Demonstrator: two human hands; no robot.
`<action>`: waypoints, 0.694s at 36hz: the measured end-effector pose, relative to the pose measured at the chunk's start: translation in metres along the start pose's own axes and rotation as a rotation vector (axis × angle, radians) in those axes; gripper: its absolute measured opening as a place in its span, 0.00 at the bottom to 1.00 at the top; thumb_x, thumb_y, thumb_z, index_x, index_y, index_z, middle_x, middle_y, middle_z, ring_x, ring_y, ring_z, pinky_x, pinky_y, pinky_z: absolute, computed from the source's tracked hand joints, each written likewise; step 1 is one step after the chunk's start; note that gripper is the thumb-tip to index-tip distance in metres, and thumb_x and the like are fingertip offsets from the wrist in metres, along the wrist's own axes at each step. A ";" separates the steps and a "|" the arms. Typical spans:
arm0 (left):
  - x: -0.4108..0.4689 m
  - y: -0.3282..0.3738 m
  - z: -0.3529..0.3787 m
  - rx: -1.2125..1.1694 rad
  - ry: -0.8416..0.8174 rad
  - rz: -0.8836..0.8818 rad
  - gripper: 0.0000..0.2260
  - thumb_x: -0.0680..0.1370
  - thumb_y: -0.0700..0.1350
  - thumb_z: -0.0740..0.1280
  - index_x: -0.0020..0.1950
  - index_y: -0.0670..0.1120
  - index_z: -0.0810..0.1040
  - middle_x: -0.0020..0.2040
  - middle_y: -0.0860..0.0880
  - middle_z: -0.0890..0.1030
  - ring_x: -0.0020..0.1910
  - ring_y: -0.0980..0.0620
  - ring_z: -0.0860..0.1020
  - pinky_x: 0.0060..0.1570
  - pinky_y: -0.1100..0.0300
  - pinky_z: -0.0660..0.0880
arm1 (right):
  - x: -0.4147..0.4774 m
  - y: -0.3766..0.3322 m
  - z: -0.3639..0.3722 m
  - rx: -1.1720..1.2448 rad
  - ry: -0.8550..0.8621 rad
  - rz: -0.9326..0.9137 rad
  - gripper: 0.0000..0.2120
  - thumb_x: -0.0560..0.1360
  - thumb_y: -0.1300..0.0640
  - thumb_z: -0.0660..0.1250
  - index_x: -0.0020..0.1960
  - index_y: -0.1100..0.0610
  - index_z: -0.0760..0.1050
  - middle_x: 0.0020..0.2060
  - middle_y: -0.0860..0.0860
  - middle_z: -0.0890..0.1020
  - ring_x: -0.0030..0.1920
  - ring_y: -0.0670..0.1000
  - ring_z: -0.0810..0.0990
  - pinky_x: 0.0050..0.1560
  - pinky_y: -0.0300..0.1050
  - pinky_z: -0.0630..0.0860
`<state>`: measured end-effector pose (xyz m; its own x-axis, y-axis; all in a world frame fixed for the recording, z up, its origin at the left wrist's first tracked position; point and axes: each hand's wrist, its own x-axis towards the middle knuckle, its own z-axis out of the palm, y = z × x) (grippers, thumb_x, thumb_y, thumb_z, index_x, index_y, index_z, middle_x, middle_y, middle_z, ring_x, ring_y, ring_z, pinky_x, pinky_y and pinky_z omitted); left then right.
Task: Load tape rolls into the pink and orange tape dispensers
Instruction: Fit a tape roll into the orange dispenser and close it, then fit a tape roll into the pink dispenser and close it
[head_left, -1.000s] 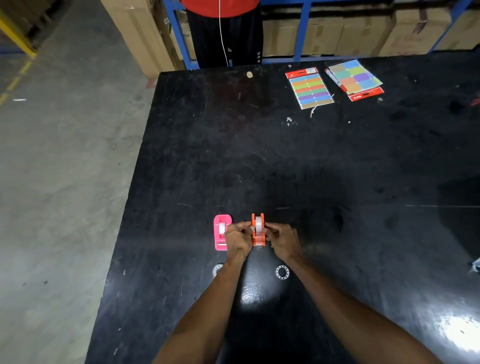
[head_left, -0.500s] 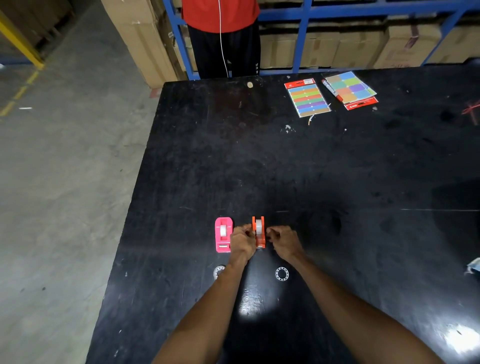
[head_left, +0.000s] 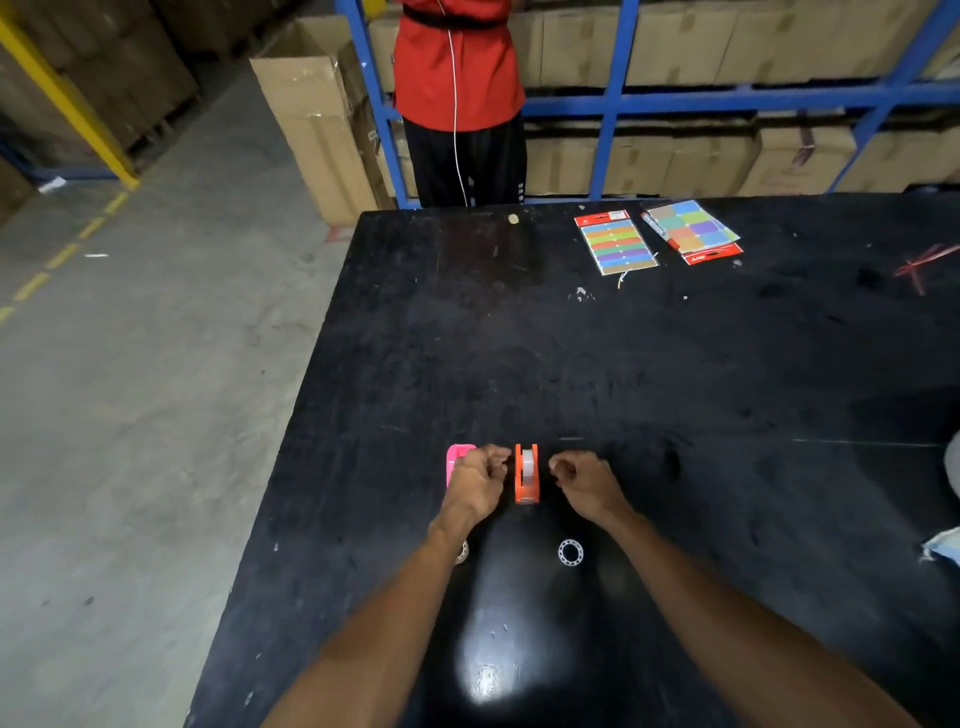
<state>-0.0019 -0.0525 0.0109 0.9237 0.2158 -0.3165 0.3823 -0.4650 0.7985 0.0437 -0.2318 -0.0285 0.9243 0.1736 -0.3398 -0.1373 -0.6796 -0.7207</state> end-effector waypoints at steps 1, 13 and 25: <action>0.000 -0.003 -0.003 -0.010 0.003 0.014 0.12 0.78 0.29 0.60 0.57 0.35 0.81 0.52 0.42 0.83 0.55 0.46 0.82 0.56 0.71 0.75 | -0.003 -0.003 -0.002 -0.001 0.000 -0.006 0.11 0.80 0.58 0.64 0.43 0.54 0.83 0.42 0.54 0.87 0.45 0.55 0.86 0.53 0.51 0.81; -0.024 -0.022 -0.053 0.123 -0.061 0.170 0.12 0.78 0.33 0.62 0.58 0.39 0.82 0.52 0.45 0.85 0.45 0.57 0.80 0.41 0.80 0.74 | -0.036 -0.033 -0.010 -0.083 -0.011 -0.091 0.12 0.80 0.59 0.63 0.39 0.49 0.77 0.39 0.48 0.84 0.45 0.51 0.85 0.52 0.45 0.78; -0.035 -0.045 -0.094 0.113 -0.083 0.177 0.08 0.78 0.39 0.69 0.55 0.44 0.83 0.47 0.50 0.85 0.43 0.58 0.81 0.42 0.81 0.72 | -0.057 -0.061 0.006 -0.128 0.001 -0.070 0.12 0.79 0.61 0.61 0.43 0.55 0.82 0.39 0.51 0.86 0.43 0.51 0.84 0.50 0.48 0.79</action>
<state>-0.0539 0.0409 0.0345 0.9737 0.0531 -0.2216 0.2102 -0.5840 0.7841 -0.0027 -0.1959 0.0309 0.9305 0.2232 -0.2905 -0.0259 -0.7509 -0.6599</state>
